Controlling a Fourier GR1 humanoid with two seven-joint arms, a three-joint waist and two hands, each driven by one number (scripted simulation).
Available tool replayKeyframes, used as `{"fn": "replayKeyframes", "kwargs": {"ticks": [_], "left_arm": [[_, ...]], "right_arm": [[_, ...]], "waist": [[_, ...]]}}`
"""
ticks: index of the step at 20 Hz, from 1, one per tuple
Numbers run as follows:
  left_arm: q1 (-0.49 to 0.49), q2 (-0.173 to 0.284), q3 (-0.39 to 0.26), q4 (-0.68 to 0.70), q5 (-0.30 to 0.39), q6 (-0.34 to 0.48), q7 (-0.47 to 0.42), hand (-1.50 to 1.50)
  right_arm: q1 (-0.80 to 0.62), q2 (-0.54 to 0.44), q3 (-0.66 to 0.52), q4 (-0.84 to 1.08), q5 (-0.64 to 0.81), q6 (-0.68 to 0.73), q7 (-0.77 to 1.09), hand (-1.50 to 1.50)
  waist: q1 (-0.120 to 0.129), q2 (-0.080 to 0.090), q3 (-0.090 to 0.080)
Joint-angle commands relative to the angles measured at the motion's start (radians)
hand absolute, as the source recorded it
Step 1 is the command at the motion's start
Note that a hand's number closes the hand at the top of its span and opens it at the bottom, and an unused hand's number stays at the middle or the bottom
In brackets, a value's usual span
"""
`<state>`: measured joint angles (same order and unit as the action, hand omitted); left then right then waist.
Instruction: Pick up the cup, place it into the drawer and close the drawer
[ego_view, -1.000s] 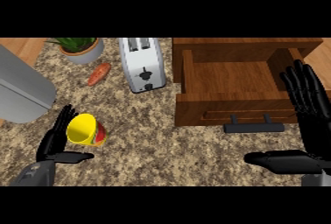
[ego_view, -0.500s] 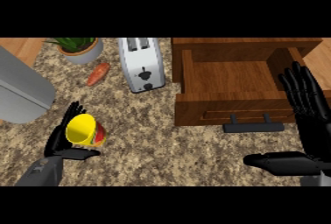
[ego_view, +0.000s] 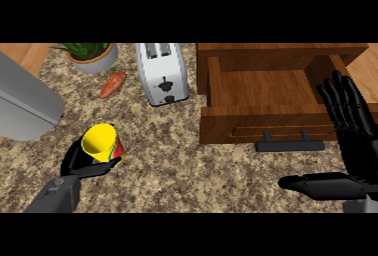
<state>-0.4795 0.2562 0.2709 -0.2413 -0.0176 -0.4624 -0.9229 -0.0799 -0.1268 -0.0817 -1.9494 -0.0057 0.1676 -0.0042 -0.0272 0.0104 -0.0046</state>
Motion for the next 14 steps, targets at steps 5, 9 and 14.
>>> {"fn": "replayKeyframes", "kwargs": {"ticks": [5, 9, 14], "left_arm": [[-0.018, -0.038, -0.007, -0.02, 0.036, -0.257, -0.078, 1.5], [-0.04, -0.047, 0.007, -0.062, 0.064, -0.24, -0.105, 1.5], [0.008, -0.051, 0.051, -0.094, 0.103, -0.113, -0.183, 1.5]], "right_arm": [[0.004, -0.003, -0.009, 0.02, 0.003, 0.001, -0.015, -1.5], [-0.038, -0.024, -0.035, 0.045, -0.015, 0.01, -0.004, -1.5], [0.022, -0.017, -0.038, 0.04, -0.009, 0.022, -0.078, -1.5]], "waist": [[0.001, 0.0, 0.0], [0.003, 0.002, 0.0], [0.005, 0.0, 0.001]]}}
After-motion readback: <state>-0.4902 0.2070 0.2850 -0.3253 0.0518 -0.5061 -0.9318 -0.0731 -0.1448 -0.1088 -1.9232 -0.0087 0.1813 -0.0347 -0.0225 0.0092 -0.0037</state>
